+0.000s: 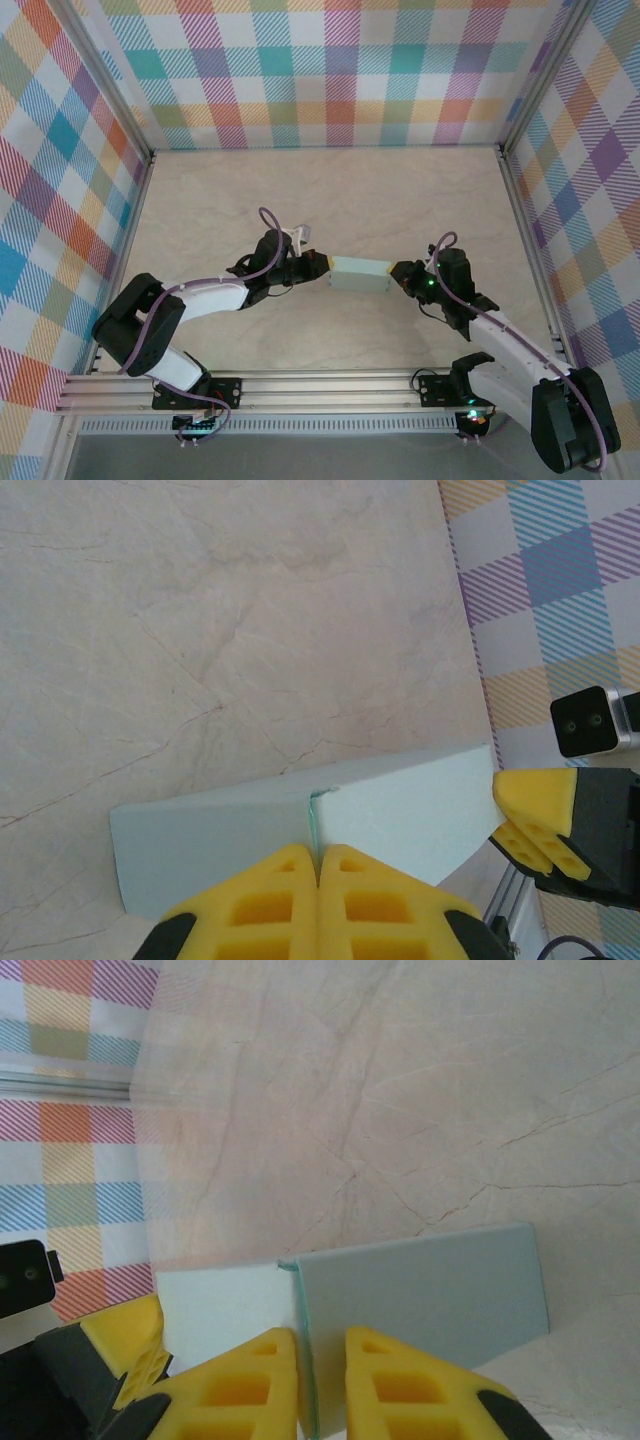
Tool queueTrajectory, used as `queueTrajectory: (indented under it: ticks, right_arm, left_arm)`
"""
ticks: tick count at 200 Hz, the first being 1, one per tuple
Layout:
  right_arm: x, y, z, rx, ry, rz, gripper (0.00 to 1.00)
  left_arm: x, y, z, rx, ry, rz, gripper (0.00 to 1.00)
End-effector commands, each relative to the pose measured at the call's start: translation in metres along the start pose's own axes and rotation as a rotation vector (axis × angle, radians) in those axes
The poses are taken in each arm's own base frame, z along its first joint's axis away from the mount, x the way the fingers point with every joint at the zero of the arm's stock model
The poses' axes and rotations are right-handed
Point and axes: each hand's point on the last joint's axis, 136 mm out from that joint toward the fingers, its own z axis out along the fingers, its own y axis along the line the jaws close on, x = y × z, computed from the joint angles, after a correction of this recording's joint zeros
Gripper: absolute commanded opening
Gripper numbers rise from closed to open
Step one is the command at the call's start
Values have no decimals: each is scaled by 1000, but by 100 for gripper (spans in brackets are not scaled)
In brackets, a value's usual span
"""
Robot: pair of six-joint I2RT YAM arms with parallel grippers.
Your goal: Fold the paper box
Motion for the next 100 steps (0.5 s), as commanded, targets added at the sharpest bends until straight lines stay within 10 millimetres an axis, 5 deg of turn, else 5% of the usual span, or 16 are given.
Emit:
queueTrajectory:
  ticks: [1, 21, 53, 100]
  right_arm:
    - [7, -13, 1, 49, 29, -8, 20]
    - [3, -5, -2, 54, 23, -45, 42]
    - [-15, 8, -15, 121, -25, -233, 63]
    - [-58, 47, -29, 240, -78, -701, 79]
  left_arm:
    - [59, 70, -2, -236, 185, -73, 7]
    - [52, 64, -3, -231, 177, -62, 27]
    - [38, 50, -3, -224, 165, -37, 42]
    - [6, 12, 3, -167, 144, -15, 53]
